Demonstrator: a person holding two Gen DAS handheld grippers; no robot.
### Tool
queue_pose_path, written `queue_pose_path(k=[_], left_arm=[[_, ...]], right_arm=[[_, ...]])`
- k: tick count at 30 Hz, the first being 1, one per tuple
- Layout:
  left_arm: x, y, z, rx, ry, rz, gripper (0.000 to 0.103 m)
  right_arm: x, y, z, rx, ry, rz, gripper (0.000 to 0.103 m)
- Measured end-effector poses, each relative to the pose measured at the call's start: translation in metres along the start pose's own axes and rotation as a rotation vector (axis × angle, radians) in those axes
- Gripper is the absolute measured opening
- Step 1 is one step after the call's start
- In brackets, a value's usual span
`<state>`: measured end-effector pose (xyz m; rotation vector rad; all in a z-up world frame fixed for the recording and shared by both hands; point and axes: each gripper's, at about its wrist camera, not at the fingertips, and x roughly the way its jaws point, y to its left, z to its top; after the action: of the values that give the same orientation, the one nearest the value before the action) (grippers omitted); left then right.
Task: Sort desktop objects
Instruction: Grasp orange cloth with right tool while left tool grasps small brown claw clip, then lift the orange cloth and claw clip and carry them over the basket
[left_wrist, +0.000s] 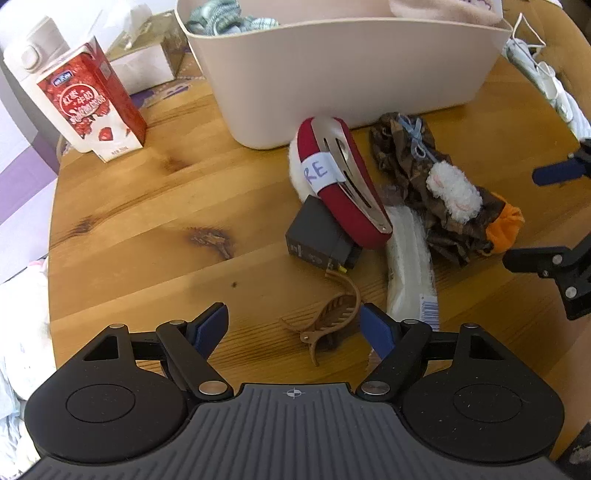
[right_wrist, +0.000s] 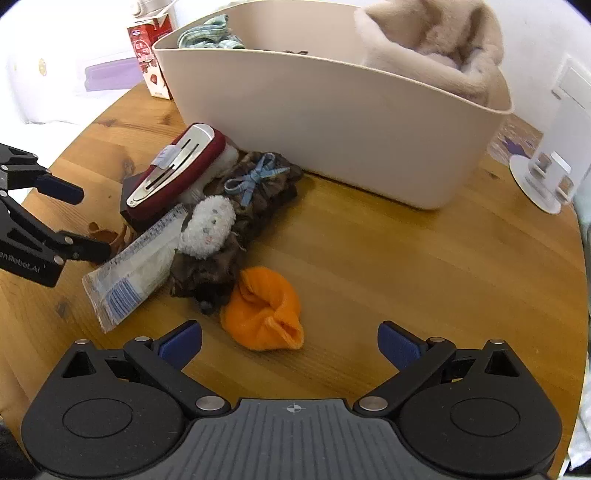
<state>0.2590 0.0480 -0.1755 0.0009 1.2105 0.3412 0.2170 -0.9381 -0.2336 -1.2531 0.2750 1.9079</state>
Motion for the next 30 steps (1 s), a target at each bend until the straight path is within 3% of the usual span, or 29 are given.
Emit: queue_pose_path(k=[5, 12, 19, 23, 27, 30], left_arm=[[0.009, 0.004, 0.002, -0.002, 0.013, -0.020, 0.080], [0.015, 0.009, 0.002, -0.006, 0.002, -0.043, 0.079], [0.012, 0.007, 0.006, 0.003, -0.050, -0.078, 0.053], [0.010, 0.002, 0.005, 0.017, -0.068, -0.087, 0.036], [0.009, 0.000, 0.003, 0.022, -0.067, -0.091, 0.026], [0.009, 0.002, 0.001, 0.010, -0.060, -0.100, 0.021]], right_arm=[[0.009, 0.002, 0.007, -0.026, 0.003, 0.006, 0.102], [0.017, 0.004, 0.009, -0.034, 0.014, 0.044, 0.081], [0.016, 0.009, 0.012, -0.096, 0.001, 0.035, 0.048], [0.013, 0.009, 0.009, -0.092, -0.006, 0.034, 0.040], [0.009, 0.008, 0.007, -0.078, -0.005, 0.033, 0.028], [0.007, 0.007, 0.004, -0.063, -0.001, 0.028, 0.026]])
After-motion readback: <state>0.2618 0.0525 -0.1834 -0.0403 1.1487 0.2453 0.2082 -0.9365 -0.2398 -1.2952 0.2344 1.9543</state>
